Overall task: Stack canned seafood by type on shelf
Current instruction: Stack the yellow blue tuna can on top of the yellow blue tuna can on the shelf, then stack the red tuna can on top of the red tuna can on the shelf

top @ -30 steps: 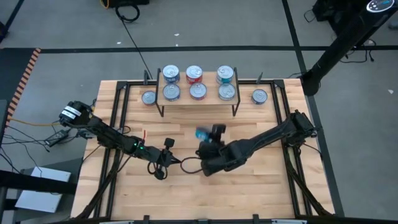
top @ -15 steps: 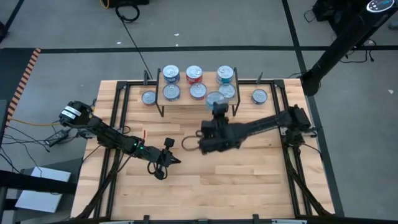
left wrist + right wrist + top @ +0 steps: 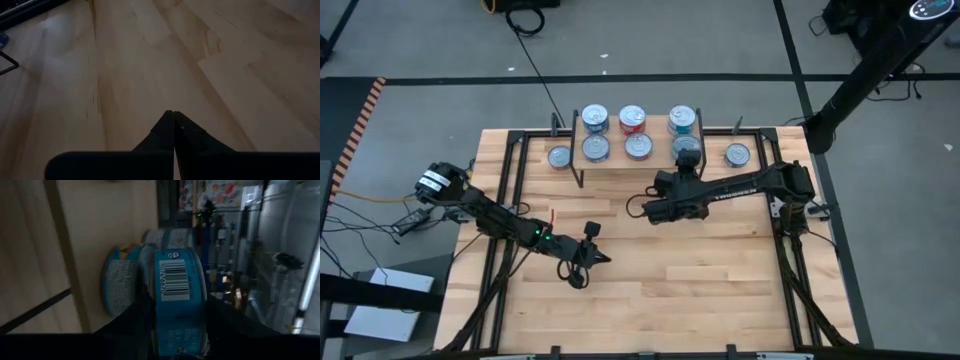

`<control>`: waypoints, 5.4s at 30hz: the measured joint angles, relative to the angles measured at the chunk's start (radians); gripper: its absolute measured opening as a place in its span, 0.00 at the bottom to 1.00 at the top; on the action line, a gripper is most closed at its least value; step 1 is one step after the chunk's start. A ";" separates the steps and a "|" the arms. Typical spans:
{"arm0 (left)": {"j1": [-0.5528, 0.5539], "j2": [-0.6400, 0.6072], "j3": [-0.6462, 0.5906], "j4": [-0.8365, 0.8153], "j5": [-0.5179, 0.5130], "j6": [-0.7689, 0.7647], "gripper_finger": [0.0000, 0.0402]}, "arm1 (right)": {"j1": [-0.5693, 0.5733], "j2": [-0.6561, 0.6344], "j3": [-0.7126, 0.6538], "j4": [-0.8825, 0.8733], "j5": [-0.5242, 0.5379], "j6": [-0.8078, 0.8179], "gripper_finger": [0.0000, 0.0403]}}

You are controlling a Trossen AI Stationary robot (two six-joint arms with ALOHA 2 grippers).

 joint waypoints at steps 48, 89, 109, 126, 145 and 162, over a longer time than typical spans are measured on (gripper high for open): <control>0.000 0.000 0.000 0.000 -0.006 -0.001 0.01 | -0.152 -0.194 0.002 0.159 -0.367 0.076 0.65; 0.039 -0.073 0.120 -0.296 -0.270 -0.144 0.01 | 0.295 -0.210 -0.645 1.587 -0.749 0.020 0.01; 0.039 -0.689 0.050 -0.673 -0.971 -0.357 0.01 | 0.342 -0.210 -0.675 1.603 -0.690 0.094 0.01; 0.316 -0.904 -0.066 -0.746 -0.807 -0.354 0.01 | 0.342 -0.210 -0.675 1.622 -0.691 0.094 0.01; 0.767 -0.869 -0.164 -0.579 -0.293 -0.273 0.00 | 0.342 -0.210 -0.675 1.621 -0.691 0.094 0.01; 1.024 -0.509 -0.164 -0.443 -0.277 -0.253 0.00 | 0.342 -0.209 -0.675 1.621 -0.691 0.094 0.01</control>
